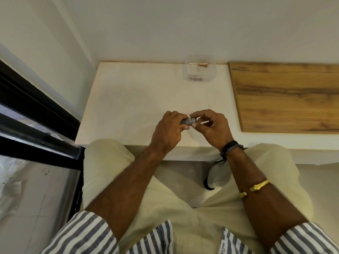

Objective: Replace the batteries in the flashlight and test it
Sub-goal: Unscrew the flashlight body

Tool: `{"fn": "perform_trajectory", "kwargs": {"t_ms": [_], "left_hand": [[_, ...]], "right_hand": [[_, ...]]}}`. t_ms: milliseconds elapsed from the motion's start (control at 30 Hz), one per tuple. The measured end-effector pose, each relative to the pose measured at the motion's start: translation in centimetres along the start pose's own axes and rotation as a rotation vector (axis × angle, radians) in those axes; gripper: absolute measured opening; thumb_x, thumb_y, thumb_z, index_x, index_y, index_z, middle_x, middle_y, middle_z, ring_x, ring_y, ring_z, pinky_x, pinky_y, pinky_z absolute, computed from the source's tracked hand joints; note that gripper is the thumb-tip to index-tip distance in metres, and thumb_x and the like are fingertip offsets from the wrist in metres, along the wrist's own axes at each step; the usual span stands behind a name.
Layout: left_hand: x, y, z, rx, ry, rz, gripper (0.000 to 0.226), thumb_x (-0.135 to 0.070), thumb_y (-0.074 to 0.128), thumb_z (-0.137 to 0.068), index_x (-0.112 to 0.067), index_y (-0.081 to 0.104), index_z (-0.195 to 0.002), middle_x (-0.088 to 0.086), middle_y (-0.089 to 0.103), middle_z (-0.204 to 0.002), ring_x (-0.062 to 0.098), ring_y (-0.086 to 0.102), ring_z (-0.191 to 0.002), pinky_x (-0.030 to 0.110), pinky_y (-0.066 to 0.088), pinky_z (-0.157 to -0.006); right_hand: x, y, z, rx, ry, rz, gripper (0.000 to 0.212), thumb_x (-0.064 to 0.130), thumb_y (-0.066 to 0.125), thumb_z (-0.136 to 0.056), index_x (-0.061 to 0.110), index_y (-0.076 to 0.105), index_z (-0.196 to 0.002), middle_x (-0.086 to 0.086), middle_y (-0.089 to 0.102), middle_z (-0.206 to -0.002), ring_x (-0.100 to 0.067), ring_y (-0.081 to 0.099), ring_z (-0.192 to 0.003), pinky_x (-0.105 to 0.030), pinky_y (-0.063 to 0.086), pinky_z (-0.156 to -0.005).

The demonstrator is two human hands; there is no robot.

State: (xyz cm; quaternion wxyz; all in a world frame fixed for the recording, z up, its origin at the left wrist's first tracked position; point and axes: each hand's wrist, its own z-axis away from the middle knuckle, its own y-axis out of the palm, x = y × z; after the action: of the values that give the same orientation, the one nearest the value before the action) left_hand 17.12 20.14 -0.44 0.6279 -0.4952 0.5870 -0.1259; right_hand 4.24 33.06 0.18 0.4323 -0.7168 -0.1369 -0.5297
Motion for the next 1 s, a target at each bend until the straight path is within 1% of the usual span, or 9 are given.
{"fn": "perform_trajectory", "kwargs": {"t_ms": [100,200,300,400,467,533,667,833,1000], "left_hand": [[0.1,0.07,-0.02,0.011,-0.006,-0.009,0.027,-0.021,0.065,-0.094,-0.008,0.065,-0.117,0.007,0.068,-0.108,0.021,0.052,-0.099,0.023,0.036,-0.08],[0.04,0.15,-0.04,0.013,0.002,-0.011,0.026,-0.021,0.064,-0.094,-0.009,0.065,-0.117,0.006,0.068,-0.109,0.021,0.053,-0.101,0.025,0.04,-0.081],[0.03,0.21,0.0,0.008,0.015,-0.007,0.024,-0.02,0.064,-0.095,-0.01,0.065,-0.116,0.004,0.068,-0.108,0.019,0.052,-0.099,0.027,0.043,-0.081],[0.16,0.37,0.05,0.014,0.018,-0.013,0.022,-0.02,0.063,-0.095,-0.011,0.065,-0.114,0.004,0.067,-0.106,0.016,0.05,-0.097,0.024,0.04,-0.079],[0.24,0.44,0.05,0.005,0.014,0.004,0.02,-0.02,0.064,-0.094,-0.011,0.066,-0.112,0.003,0.068,-0.105,0.013,0.047,-0.094,0.023,0.037,-0.078],[0.32,0.44,-0.05,0.0,0.01,0.018,0.021,-0.019,0.064,-0.094,-0.01,0.066,-0.112,0.004,0.068,-0.105,0.01,0.044,-0.093,0.022,0.036,-0.078],[0.39,0.54,-0.11,0.002,-0.003,0.018,0.022,-0.018,0.065,-0.094,-0.009,0.066,-0.114,0.006,0.068,-0.106,0.01,0.043,-0.092,0.023,0.036,-0.079],[0.32,0.44,-0.12,-0.001,0.004,0.013,0.024,-0.019,0.064,-0.094,-0.009,0.065,-0.116,0.006,0.067,-0.108,0.015,0.049,-0.096,0.023,0.037,-0.08],[0.41,0.43,-0.12,-0.014,-0.014,0.02,0.023,-0.02,0.065,-0.094,-0.009,0.065,-0.115,0.006,0.068,-0.106,0.014,0.049,-0.094,0.022,0.036,-0.079]], "right_hand": [[0.19,-0.16,0.04,0.023,-0.018,-0.019,0.027,0.003,0.078,-0.083,0.019,0.076,-0.104,0.004,0.074,-0.106,-0.01,0.067,-0.097,-0.035,0.06,-0.079],[0.35,-0.08,0.0,-0.007,0.067,-0.056,0.028,0.027,0.08,-0.085,0.027,0.072,-0.112,0.011,0.072,-0.109,-0.006,0.068,-0.093,-0.027,0.06,-0.076],[0.22,0.13,0.03,-0.049,0.116,0.014,0.018,0.043,0.07,-0.092,0.028,0.073,-0.103,0.016,0.072,-0.091,-0.005,0.07,-0.079,-0.028,0.06,-0.069],[-0.05,0.16,0.02,-0.037,0.088,0.05,0.015,0.034,0.071,-0.093,0.022,0.076,-0.101,0.012,0.071,-0.081,-0.009,0.07,-0.073,-0.033,0.062,-0.07],[-0.16,0.02,-0.06,-0.032,0.063,0.041,0.017,0.027,0.075,-0.091,0.019,0.077,-0.105,0.009,0.072,-0.086,-0.014,0.07,-0.078,-0.035,0.062,-0.074],[-0.05,-0.11,-0.05,-0.016,0.028,0.029,0.018,0.019,0.078,-0.088,0.021,0.076,-0.106,0.009,0.072,-0.092,-0.01,0.068,-0.08,-0.032,0.06,-0.077],[0.2,-0.22,0.02,0.018,-0.037,0.003,0.025,0.0,0.076,-0.085,0.016,0.076,-0.104,0.001,0.073,-0.104,-0.014,0.069,-0.097,-0.034,0.06,-0.085],[0.38,-0.33,0.04,0.031,0.044,-0.074,0.041,0.01,0.082,-0.081,0.024,0.071,-0.118,0.003,0.071,-0.118,-0.013,0.07,-0.102,-0.031,0.062,-0.084],[-0.1,-0.29,0.07,-0.026,0.057,-0.067,0.025,0.013,0.082,-0.084,0.014,0.077,-0.108,-0.005,0.077,-0.098,-0.02,0.072,-0.091,-0.04,0.061,-0.089]]}}
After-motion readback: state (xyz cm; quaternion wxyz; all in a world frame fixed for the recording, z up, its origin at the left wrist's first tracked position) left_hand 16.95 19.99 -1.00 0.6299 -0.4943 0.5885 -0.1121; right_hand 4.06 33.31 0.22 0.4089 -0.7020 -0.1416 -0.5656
